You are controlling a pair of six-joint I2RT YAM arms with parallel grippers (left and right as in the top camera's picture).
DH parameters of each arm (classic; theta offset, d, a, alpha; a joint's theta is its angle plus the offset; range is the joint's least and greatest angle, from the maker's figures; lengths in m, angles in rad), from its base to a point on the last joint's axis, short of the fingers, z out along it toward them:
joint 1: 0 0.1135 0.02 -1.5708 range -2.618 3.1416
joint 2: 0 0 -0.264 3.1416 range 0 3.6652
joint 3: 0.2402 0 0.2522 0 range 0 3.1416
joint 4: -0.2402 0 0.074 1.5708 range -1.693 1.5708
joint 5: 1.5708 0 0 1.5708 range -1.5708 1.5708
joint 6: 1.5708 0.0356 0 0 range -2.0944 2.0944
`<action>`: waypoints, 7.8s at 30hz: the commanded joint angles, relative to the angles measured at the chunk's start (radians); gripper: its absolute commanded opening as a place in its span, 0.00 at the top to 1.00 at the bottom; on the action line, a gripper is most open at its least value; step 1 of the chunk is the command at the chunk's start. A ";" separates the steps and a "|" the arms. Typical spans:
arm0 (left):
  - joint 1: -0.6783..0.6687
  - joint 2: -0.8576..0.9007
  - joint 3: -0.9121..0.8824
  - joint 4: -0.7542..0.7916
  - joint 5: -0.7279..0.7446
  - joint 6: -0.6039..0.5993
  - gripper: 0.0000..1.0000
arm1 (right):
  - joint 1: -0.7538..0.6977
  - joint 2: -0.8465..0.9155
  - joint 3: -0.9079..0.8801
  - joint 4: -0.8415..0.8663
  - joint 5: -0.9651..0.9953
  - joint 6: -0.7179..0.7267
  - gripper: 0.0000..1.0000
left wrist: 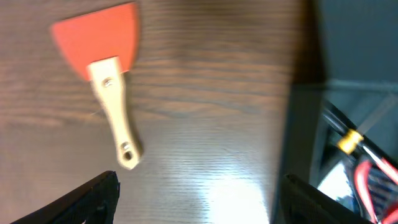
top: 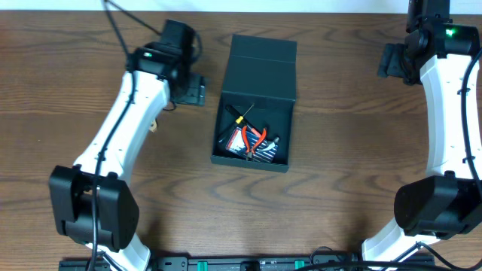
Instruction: Pack container
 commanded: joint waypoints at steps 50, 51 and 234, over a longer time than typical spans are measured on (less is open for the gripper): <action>0.234 0.361 -0.010 0.060 0.105 -0.034 0.24 | -0.002 -0.005 0.014 -0.001 0.013 0.008 0.01; 0.234 0.361 -0.010 0.061 0.105 -0.034 0.24 | -0.002 -0.005 0.014 -0.001 0.013 0.008 0.01; 0.028 0.374 -0.045 0.245 0.235 1.310 0.02 | -0.002 -0.005 0.014 -0.001 0.013 0.008 0.01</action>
